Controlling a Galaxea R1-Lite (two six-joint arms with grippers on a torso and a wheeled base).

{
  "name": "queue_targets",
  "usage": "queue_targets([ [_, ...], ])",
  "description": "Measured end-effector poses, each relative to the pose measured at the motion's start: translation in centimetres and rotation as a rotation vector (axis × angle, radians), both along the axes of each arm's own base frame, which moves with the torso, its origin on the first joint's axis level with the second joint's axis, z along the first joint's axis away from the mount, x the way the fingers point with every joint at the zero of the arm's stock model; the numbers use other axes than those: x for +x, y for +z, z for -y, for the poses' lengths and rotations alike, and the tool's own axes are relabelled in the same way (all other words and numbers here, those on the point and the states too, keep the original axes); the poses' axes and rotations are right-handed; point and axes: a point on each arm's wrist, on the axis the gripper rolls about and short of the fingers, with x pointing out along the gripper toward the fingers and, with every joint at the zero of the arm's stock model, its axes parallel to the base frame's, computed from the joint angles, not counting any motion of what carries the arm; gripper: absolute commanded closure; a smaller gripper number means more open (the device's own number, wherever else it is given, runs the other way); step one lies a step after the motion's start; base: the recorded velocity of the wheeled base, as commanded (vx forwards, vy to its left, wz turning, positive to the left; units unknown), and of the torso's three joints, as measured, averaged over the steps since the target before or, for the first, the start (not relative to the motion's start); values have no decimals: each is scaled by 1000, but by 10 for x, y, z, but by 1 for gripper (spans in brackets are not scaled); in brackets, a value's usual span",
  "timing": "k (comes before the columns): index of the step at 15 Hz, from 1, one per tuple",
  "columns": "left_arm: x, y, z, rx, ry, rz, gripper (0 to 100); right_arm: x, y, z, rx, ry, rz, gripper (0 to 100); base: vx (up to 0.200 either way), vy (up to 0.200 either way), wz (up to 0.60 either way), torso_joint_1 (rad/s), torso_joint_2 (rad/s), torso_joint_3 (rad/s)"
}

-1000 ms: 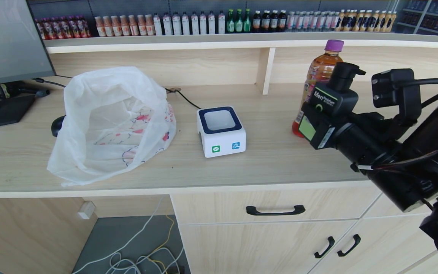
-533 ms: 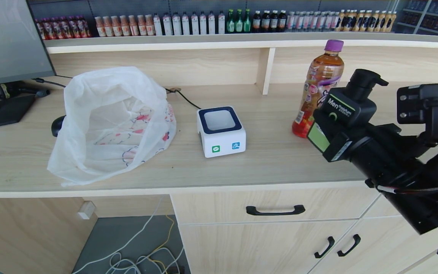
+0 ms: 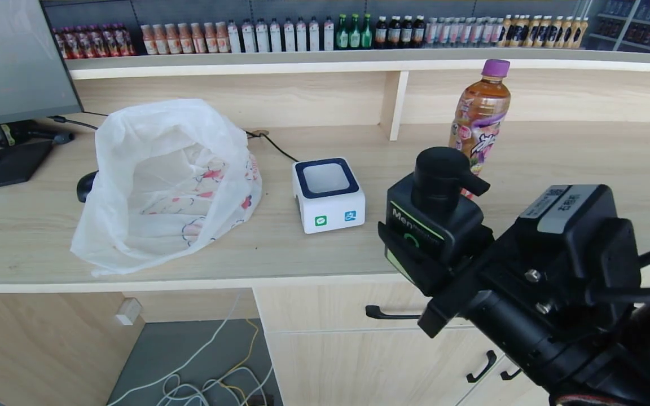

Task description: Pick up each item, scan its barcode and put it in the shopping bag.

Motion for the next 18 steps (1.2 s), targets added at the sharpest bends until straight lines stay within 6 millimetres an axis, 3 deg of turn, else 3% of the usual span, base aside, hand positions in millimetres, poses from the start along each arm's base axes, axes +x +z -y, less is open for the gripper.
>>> queue_targets([
  [2, 0, 0, 0, 0, 0, 0, 0, -19, -2, -10, -70, 59, 62, 100, 0, 0, 0, 0, 0, 0],
  [6, 0, 0, 0, 0, 0, 0, 0, -38, 0, -19, -196, 136, 238, 100, 0, 0, 0, 0, 0, 0],
  [13, 0, 0, 0, 0, 0, 0, 0, -44, -16, -27, -369, 217, 394, 100, 0, 0, 0, 0, 0, 0],
  [16, 0, 0, 0, 0, 0, 0, 0, -41, -15, -32, -392, 158, 518, 100, 0, 0, 0, 0, 0, 0],
  [18, 0, 0, 0, 0, 0, 0, 0, -38, -27, -37, -454, 154, 534, 100, 0, 0, 0, 0, 0, 0],
])
